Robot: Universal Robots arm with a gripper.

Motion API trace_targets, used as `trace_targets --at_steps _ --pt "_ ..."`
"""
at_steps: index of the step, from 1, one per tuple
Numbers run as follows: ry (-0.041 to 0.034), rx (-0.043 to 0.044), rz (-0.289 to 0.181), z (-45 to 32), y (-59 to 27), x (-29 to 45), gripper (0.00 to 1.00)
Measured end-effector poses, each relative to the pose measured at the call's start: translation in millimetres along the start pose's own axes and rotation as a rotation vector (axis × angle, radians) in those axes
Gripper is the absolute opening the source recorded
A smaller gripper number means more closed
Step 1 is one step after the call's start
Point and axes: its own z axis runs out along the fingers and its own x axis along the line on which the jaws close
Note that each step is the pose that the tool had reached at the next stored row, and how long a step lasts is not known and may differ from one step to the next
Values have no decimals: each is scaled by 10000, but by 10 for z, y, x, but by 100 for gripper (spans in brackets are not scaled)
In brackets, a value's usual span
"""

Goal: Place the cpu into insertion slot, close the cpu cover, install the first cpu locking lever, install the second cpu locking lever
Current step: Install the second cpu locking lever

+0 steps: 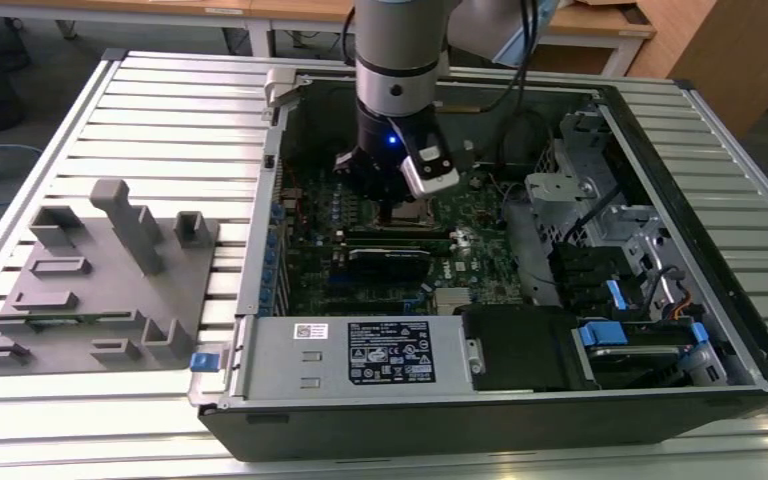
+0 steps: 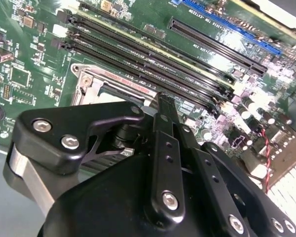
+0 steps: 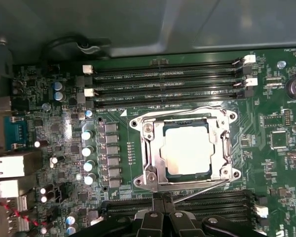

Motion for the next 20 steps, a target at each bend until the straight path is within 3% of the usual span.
trace_targets --at_steps 8,20 --pt "-2 -1 8 100 0 8 11" --pt "-1 0 9 105 -24 46 11"
